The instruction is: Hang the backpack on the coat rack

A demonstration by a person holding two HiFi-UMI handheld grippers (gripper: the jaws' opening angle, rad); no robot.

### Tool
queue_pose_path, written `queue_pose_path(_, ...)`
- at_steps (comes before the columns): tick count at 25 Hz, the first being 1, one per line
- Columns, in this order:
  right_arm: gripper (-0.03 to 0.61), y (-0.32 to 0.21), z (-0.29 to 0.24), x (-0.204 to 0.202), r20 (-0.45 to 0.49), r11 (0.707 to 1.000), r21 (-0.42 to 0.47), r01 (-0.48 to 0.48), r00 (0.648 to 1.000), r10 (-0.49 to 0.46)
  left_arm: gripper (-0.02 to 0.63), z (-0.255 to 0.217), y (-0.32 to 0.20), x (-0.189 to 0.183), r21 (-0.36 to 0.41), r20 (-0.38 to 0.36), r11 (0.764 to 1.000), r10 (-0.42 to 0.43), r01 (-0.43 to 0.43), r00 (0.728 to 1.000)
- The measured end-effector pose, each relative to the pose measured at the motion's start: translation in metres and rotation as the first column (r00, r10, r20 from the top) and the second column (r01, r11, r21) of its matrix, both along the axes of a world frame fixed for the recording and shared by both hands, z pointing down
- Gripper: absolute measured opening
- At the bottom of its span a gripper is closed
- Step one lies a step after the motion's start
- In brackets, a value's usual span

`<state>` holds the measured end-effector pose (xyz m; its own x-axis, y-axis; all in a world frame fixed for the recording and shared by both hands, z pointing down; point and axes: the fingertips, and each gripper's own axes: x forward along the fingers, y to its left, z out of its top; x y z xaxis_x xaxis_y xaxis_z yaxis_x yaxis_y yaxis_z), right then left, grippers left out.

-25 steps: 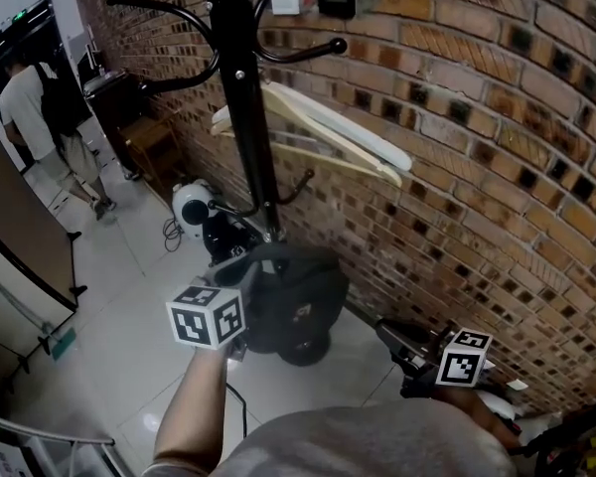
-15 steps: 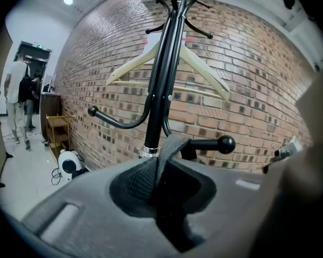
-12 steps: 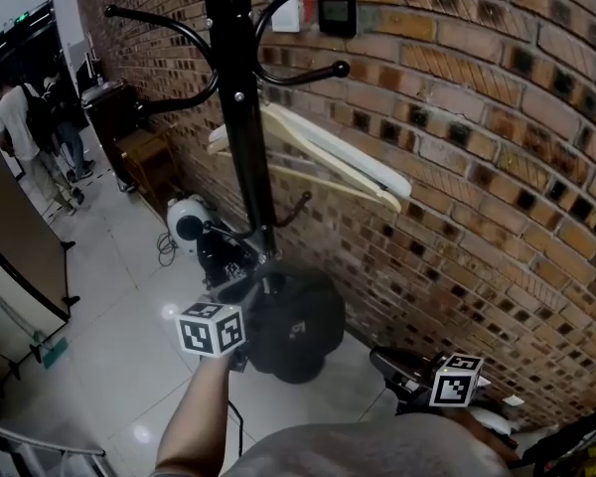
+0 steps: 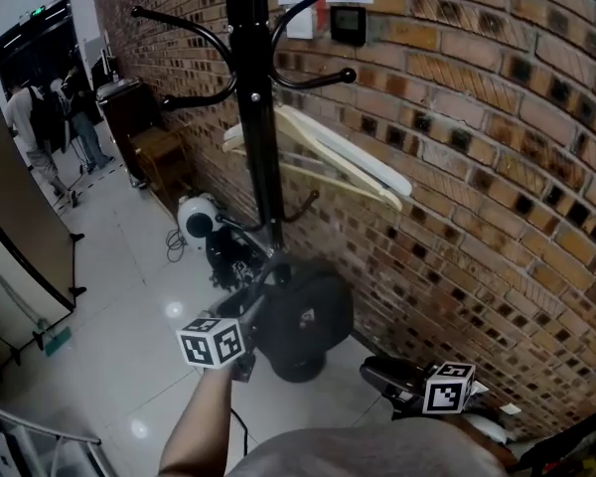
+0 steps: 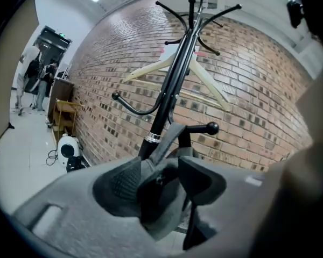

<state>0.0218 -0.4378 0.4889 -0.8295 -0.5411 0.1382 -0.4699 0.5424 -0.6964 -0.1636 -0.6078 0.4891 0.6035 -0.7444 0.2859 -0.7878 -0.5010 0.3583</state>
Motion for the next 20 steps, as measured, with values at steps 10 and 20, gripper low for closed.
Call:
queue_pose_path(10,0.0,0.093,-0.012,0.02,-0.038,0.996,0.05,0.073,0.997,-0.071,0.002,-0.031,0.175,0.036,0.038,-0.104,0.996,0.079,-0.076,0.991)
queue_pose_path(20,0.0,0.277,-0.011,0.078,-0.089,0.981,0.145,0.127,0.989,-0.115,0.002,-0.028,0.423,0.141,0.043,-0.156,0.99,0.138,-0.133,0.978)
